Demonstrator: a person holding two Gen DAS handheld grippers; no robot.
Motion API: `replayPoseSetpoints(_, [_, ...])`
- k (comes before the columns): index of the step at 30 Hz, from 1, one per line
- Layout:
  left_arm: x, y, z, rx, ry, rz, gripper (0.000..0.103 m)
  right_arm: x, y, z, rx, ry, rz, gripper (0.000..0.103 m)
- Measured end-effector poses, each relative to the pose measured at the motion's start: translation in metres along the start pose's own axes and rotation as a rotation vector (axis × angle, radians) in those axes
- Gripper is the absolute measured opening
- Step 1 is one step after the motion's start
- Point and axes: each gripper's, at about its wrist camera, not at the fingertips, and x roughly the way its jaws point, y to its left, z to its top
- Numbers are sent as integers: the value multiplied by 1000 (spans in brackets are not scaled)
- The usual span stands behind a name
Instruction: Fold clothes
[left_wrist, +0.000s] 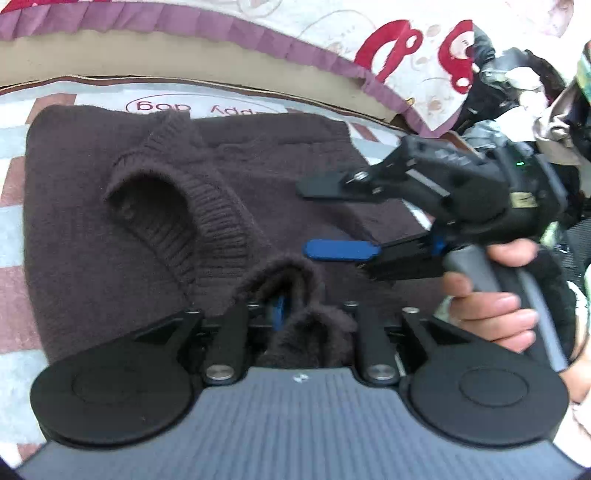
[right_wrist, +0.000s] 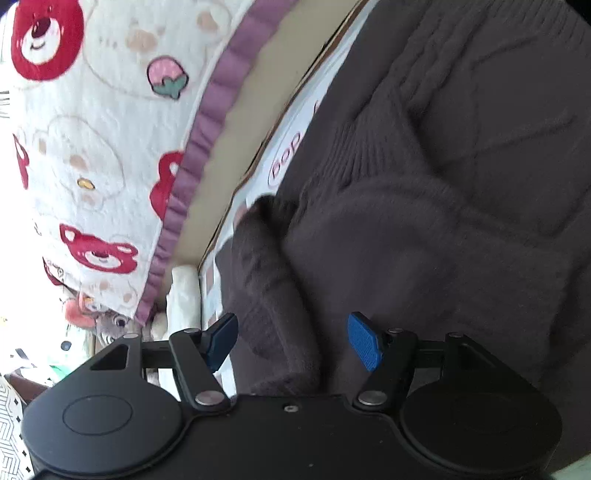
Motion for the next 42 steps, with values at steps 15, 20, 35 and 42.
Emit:
replayPoseSetpoints(15, [-47,34,-22,-23,-20,228,56,-7,13,-14,-90,-3,-29,72])
replayPoseSetpoints(20, [-32,50,-40,-103,26,245,56,-1,63,-49,-437,-87,-299,72])
replayPoseSetpoints(35, [-49,58,-38,-112,71,329,56,21,95,-81,-891,-179,-692,22])
replayPoseSetpoints(42, [-49,74,-50,-205,82,326,57,-13,61,-33,-454,-126,-559,44])
